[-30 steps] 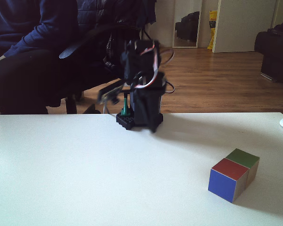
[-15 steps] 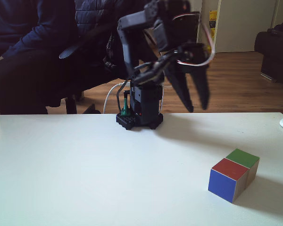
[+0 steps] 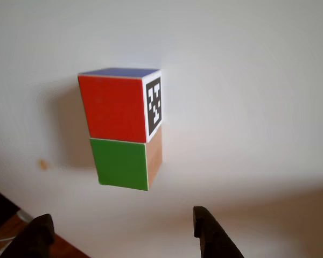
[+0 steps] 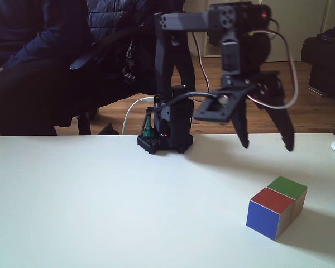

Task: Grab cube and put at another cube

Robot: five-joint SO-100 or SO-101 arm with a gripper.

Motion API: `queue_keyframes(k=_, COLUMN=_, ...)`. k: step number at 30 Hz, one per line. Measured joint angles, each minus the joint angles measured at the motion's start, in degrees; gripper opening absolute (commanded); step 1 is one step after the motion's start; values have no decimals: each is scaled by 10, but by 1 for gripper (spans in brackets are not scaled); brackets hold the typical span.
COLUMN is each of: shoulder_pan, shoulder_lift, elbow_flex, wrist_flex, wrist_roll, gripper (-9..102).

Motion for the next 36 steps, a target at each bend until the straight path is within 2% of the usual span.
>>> queue_keyframes(k=11, shoulder_pan=-41, shoulder_lift=-169, elbow_flex=-101, wrist_flex=26, wrist_roll=47, gripper=40)
queue_keyframes(k=30, shoulder_pan=-46, shoulder_lift=-335, elbow_flex=-214, wrist_flex=11, wrist_roll=65, gripper=41)
queue_keyframes(k=36, shoulder_pan=-65, shoulder_lift=-381, elbow_flex=-261, wrist_flex=11, wrist_roll=83, gripper=38)
